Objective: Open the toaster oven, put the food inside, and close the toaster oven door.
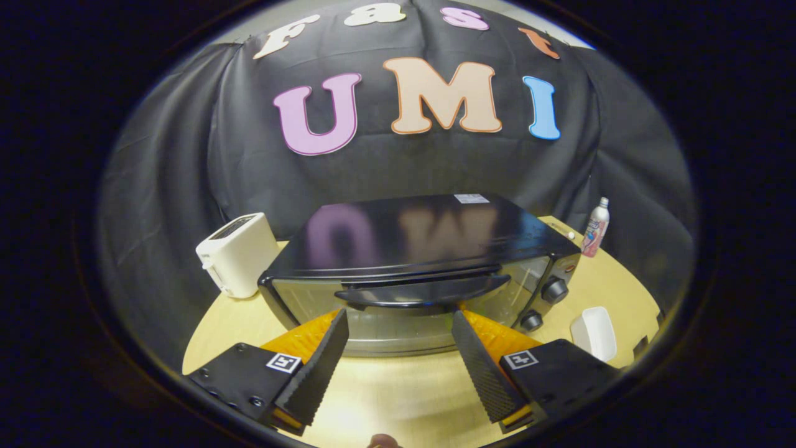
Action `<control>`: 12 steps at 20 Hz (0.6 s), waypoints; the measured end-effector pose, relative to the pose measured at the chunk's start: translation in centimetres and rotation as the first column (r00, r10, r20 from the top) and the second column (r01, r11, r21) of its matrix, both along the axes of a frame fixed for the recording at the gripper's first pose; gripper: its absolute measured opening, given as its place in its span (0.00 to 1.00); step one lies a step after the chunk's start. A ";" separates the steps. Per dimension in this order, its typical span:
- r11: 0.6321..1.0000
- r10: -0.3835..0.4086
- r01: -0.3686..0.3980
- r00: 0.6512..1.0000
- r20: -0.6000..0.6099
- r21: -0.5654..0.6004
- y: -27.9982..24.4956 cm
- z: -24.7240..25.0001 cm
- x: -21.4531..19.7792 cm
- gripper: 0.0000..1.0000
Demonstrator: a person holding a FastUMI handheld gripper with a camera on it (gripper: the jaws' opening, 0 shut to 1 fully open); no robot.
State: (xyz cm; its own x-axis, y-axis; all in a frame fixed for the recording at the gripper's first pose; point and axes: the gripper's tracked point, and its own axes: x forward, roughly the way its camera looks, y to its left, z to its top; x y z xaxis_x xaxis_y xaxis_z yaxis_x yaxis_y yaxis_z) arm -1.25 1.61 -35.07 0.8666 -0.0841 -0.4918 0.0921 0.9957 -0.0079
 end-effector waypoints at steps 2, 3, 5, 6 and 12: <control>1.000 -0.003 0.003 1.000 0.019 0.000 0.0 1.0 -0.5 1.00; 1.000 -0.005 0.005 0.999 0.032 0.003 0.0 1.9 -0.7 1.00; 1.000 -0.007 0.008 0.997 0.079 -0.012 -0.1 4.8 -0.7 1.00; 0.999 -0.008 0.011 0.994 0.109 -0.032 -0.3 6.4 -0.7 1.00; 0.996 0.044 -0.018 0.953 0.299 -0.089 0.3 17.5 1.4 1.00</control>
State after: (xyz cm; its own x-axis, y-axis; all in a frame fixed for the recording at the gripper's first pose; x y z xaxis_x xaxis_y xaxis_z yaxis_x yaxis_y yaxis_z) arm 0.14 1.86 -17.56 0.9760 -0.0850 -0.2003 0.0726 0.9950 -0.0686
